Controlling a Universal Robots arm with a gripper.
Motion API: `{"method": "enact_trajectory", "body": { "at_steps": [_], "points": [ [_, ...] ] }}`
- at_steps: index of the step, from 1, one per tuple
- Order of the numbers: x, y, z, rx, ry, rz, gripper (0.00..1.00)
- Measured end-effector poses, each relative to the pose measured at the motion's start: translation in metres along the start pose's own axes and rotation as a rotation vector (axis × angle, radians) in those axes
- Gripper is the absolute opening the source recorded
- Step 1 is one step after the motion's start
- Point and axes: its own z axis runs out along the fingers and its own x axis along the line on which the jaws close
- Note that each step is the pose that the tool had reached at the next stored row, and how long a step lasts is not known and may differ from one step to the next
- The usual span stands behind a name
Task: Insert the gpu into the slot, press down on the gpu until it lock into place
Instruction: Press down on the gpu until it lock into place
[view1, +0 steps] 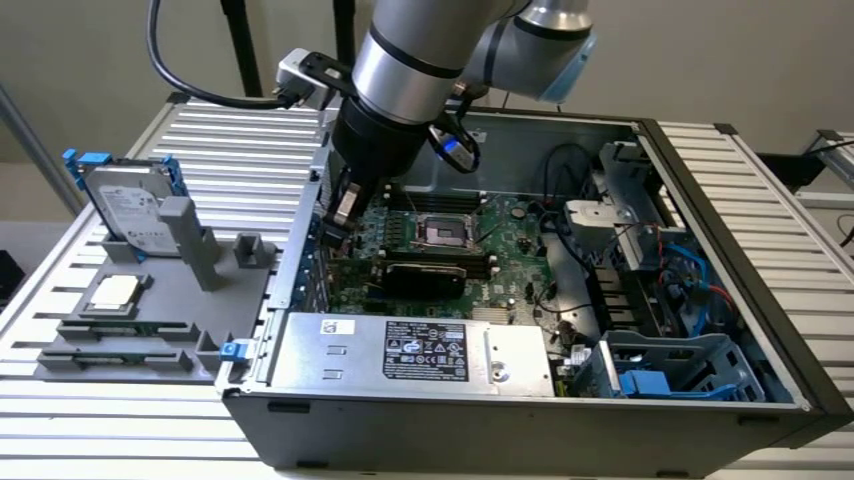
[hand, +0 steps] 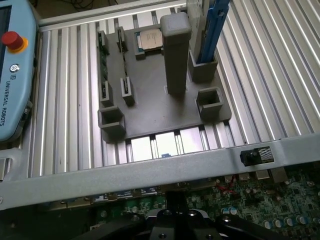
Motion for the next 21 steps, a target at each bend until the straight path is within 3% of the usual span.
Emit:
{"method": "enact_trajectory", "body": {
  "at_steps": [9,13,15,17,18,21],
  "points": [
    [0.000,-0.0005,0.0006,-0.0001,-0.0009,0.001,0.11],
    [0.000,-0.0017,-0.0054,0.0007,-0.0007,0.001,0.11],
    [-0.001,-0.0025,-0.0088,0.0047,-0.0015,0.001,0.11],
    [-0.001,-0.0038,-0.0105,0.0153,-0.0035,0.001,0.11],
    [-0.001,-0.0044,-0.0110,0.0246,-0.0053,0.001,0.11],
    [-0.001,-0.0068,-0.0119,0.0635,-0.0124,0.001,0.11]
  ]
}}
